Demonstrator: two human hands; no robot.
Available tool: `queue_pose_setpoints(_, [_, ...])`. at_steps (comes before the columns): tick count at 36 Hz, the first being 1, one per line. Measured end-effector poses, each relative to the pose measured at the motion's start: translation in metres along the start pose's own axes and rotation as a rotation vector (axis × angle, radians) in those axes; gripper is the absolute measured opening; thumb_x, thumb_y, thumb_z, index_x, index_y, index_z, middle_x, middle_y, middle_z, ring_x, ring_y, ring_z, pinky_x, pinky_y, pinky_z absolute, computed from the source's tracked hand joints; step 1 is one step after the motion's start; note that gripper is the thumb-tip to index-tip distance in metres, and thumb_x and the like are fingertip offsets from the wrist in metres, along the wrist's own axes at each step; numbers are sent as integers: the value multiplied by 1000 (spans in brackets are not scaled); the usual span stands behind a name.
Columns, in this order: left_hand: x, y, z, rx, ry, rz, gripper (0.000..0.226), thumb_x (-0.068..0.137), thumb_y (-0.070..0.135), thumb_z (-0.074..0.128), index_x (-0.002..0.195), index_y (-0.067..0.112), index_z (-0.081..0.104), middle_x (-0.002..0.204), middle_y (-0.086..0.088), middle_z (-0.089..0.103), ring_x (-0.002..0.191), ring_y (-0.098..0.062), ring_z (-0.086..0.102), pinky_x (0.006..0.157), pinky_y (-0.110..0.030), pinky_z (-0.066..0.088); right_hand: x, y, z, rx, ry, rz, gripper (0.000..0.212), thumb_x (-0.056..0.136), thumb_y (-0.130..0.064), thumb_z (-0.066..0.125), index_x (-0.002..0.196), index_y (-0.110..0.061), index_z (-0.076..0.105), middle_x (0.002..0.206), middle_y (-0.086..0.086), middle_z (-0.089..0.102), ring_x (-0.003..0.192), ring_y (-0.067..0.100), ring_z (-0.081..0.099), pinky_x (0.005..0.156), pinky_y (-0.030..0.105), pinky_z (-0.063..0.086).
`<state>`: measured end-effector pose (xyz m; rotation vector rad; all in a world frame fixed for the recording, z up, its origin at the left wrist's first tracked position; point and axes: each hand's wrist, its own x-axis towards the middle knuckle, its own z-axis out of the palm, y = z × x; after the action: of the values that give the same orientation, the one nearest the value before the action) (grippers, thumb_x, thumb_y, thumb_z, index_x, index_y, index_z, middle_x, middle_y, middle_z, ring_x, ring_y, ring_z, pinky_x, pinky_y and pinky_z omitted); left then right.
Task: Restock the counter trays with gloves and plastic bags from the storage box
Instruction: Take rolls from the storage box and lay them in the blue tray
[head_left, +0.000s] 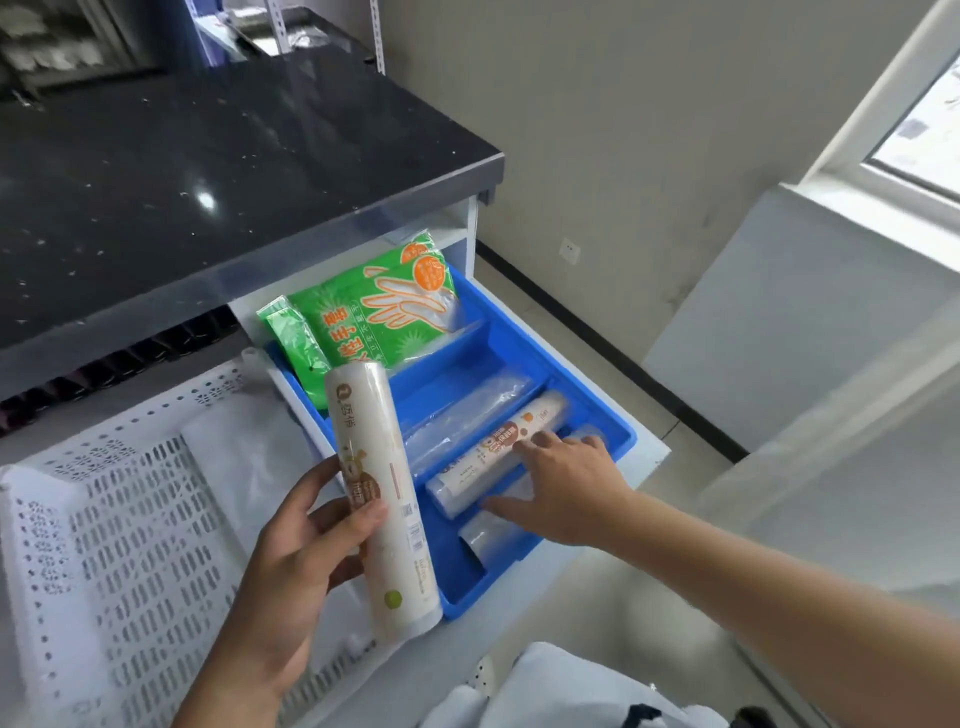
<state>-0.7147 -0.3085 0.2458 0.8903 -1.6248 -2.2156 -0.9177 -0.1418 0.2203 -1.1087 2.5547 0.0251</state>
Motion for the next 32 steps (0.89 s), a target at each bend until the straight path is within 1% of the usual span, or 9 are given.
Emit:
queue_pose_setpoints(4, [4,0,4,3,-14,-13,55,69,32,77,122,35,64,107,-10,76,97,-25,73,66,-29,60,-3,-25,7,-1,-140,104,139,51,-102,28,155,-13,7,163,12,13,143,39,28,110,66,17])
queue_pose_setpoints(6, [6,1,6,9,-27,-14,55,69,32,77,123,35,64,107,-9,76,97,-24,73,67,-29,60,0,-31,10,-1,-166,124,140,51,-101,32,156,-15,-6,165,13,-5,146,44,16,111,69,11])
queue_pose_setpoints(10, [12,5,9,14,-42,-7,55,67,31,79,121,33,66,103,-11,76,90,-21,74,64,-28,59,4,-38,21,-50,-133,126,128,63,-88,48,154,-22,-12,162,17,-17,146,49,7,109,71,7])
queue_pose_setpoints(16, [35,14,15,156,-104,19,60,65,32,83,121,41,64,100,-11,76,88,-20,74,65,-27,58,1,-35,32,3,-92,135,123,65,-79,56,154,-26,-11,163,14,-16,147,46,3,111,70,6])
queue_pose_setpoints(19, [50,19,22,289,-141,44,53,69,31,84,113,52,65,99,-6,77,88,-17,73,69,-29,56,-7,-23,36,32,-20,102,117,66,-87,46,154,-31,-6,165,11,-8,150,37,5,113,67,-2])
queue_pose_setpoints(22, [67,19,30,407,-183,51,51,77,25,81,116,53,62,101,1,76,91,-14,73,73,-30,55,-13,-10,35,39,41,57,104,71,-88,33,154,-36,-1,166,7,0,151,28,9,111,66,-9])
queue_pose_setpoints(27, [90,11,57,601,-272,49,48,78,26,82,105,60,60,96,3,74,90,-10,71,76,-29,56,-12,3,32,51,52,10,86,79,-82,26,152,-43,3,166,-2,5,150,24,16,110,68,-8])
queue_pose_setpoints(29, [97,6,64,648,-279,40,51,77,29,82,113,56,58,101,4,71,94,-10,69,83,-34,57,-8,4,32,56,48,4,84,79,-82,24,152,-44,5,166,-5,1,149,26,17,110,68,-5])
queue_pose_setpoints(32, [105,1,70,704,-286,9,59,76,33,80,126,50,55,101,5,69,93,-11,69,82,-35,58,-5,5,34,67,58,-8,81,79,-80,25,151,-46,6,165,-6,0,146,30,19,111,67,-2])
